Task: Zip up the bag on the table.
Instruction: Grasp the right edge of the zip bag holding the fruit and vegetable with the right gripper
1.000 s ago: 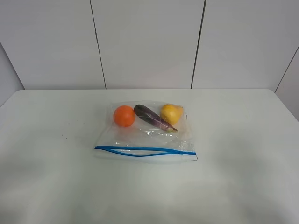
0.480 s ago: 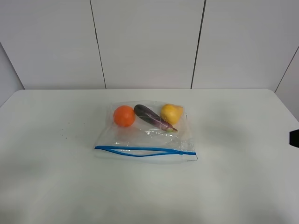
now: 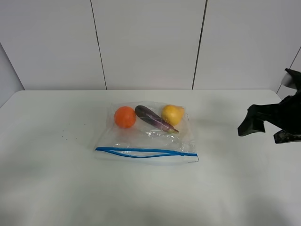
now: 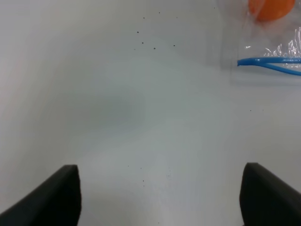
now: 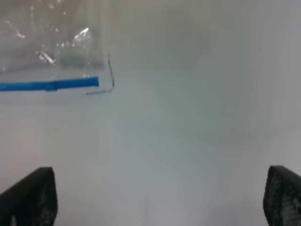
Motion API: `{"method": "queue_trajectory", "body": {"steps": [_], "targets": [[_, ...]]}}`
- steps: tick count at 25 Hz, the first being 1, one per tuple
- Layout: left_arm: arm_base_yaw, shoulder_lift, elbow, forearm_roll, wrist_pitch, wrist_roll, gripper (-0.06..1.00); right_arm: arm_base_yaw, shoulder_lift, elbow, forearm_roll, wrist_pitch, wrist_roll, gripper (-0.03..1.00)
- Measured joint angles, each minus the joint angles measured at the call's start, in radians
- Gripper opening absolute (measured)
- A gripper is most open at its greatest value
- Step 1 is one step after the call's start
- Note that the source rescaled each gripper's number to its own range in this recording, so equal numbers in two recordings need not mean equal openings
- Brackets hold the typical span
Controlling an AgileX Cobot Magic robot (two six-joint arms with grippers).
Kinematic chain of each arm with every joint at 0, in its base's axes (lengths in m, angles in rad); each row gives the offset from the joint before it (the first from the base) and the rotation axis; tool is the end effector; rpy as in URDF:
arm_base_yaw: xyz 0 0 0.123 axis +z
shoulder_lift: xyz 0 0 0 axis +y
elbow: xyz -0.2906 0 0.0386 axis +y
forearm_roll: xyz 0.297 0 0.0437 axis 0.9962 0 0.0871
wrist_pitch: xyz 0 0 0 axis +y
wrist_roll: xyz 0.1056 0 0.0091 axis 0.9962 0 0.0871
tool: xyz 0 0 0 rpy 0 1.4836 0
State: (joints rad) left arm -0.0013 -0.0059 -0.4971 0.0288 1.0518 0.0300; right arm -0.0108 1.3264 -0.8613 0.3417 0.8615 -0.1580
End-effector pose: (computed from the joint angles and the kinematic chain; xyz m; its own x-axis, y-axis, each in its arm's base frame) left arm 0.0431 0.0026 0.2941 -0.4457 0.0448 -0.8940 -0.0014 0.9987 0.0508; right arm 0.2885 0.0239 0.2242 -0.9388 0.0774 -0.3358 -0.0141 0.9650 0.2619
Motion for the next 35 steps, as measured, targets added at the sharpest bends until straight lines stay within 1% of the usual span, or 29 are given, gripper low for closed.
{"method": "queue_trajectory", "body": {"steps": [3,6,11,14,19,24,27,29,35], "targets": [[0.0,0.0,0.0,0.0,0.0,0.0,1.0,0.0,0.124,-0.027,0.066,-0.051,-0.085,0.97],[0.0,0.0,0.0,0.0,0.0,0.0,1.0,0.0,0.229,-0.06,0.17,-0.088,-0.169,0.97],[0.0,0.0,0.0,0.0,0.0,0.0,1.0,0.0,0.367,-0.13,0.383,-0.095,-0.357,0.97],[0.0,0.0,0.0,0.0,0.0,0.0,1.0,0.0,0.449,-0.177,0.455,-0.085,-0.436,0.97],[0.0,0.0,0.0,0.0,0.0,0.0,1.0,0.0,0.601,-0.263,0.527,-0.012,-0.536,0.97],[0.0,0.0,0.0,0.0,0.0,0.0,1.0,0.0,0.736,-0.317,0.689,0.123,-0.698,0.97],[0.0,0.0,0.0,0.0,0.0,0.0,1.0,0.0,0.785,-0.324,0.771,0.144,-0.755,0.97],[0.0,0.0,0.0,0.0,0.0,0.0,1.0,0.0,0.808,-0.327,0.791,0.145,-0.766,0.97],[0.0,0.0,0.0,0.0,0.0,0.0,1.0,0.0,0.83,-0.327,0.792,0.143,-0.785,0.97]]}}
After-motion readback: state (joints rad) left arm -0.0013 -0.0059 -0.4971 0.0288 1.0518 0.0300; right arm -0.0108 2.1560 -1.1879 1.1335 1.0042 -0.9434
